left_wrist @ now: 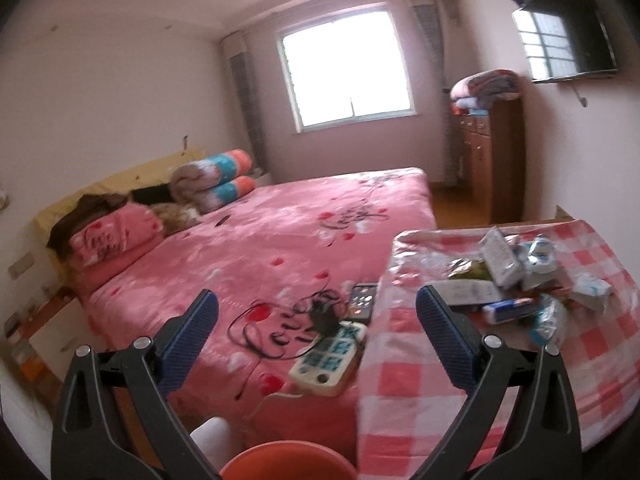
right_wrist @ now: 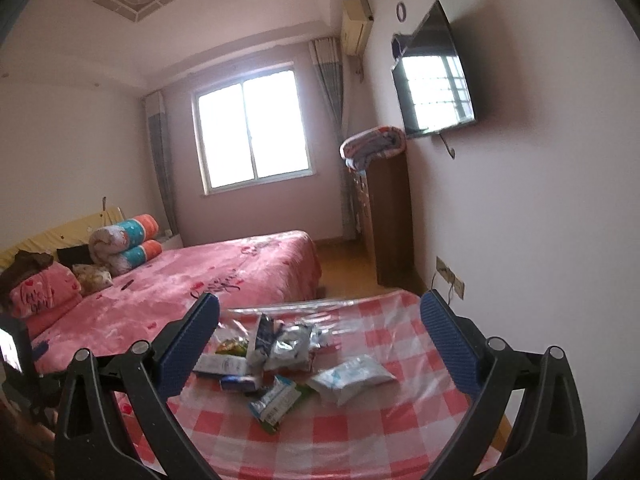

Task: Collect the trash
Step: 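Move both tools toward the pile of packets on the checked table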

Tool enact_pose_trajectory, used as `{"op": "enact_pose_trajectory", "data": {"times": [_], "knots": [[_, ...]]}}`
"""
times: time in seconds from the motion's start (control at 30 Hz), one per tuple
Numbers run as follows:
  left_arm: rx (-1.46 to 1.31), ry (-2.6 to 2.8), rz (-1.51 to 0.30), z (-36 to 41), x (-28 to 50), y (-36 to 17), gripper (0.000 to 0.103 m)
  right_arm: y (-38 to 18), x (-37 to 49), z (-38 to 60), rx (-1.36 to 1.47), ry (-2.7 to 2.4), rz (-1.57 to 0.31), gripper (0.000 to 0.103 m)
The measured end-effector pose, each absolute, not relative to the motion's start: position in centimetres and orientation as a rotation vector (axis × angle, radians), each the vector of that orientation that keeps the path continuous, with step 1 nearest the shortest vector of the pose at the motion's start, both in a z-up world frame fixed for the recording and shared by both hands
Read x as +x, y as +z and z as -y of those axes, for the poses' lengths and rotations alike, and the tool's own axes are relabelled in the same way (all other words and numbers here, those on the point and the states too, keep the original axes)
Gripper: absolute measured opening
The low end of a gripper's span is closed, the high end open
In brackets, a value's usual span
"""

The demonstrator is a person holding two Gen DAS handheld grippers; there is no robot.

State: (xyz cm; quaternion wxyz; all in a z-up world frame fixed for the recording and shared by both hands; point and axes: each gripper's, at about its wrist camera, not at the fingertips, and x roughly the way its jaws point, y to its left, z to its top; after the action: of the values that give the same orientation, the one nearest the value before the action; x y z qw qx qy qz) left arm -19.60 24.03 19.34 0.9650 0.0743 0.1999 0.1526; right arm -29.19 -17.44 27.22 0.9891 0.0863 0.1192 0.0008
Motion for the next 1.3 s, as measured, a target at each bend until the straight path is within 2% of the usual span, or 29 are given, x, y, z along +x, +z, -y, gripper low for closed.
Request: {"op": "enact_pose_trajectory", "data": {"times": [0.27,0.8,1.0,1.13,1.3], "knots": [[0.091,0.265,-0.442,-25.3,-20.0,18.1,0.099,26.9,-29.4,18.5,0.205,-0.012,-0.235,0.099],[0.108,0.015,-0.548,-19.9,-15.2,14.0,0.099,14.5,-21.7,21.3,0.295,-0.040,-0.552,0.099],[-0.001,-0.082,-0.633,-21.5,-14.7,11.7,0.099,12.1,-19.8,19.8,0.282,0.023,-0.624,0.099],[-0.246,-0.233,-0.642,-24.0,-17.2,8.8,0.099,11.9,-19.1,18.9,0.286,0.065,-0.629,0.099],[-0.298,-0.285,-0.692,-23.2,-17.9,5.2,0.099,12.1,-18.6,17.7,0.278,0.111,-0.651,0.099]]}}
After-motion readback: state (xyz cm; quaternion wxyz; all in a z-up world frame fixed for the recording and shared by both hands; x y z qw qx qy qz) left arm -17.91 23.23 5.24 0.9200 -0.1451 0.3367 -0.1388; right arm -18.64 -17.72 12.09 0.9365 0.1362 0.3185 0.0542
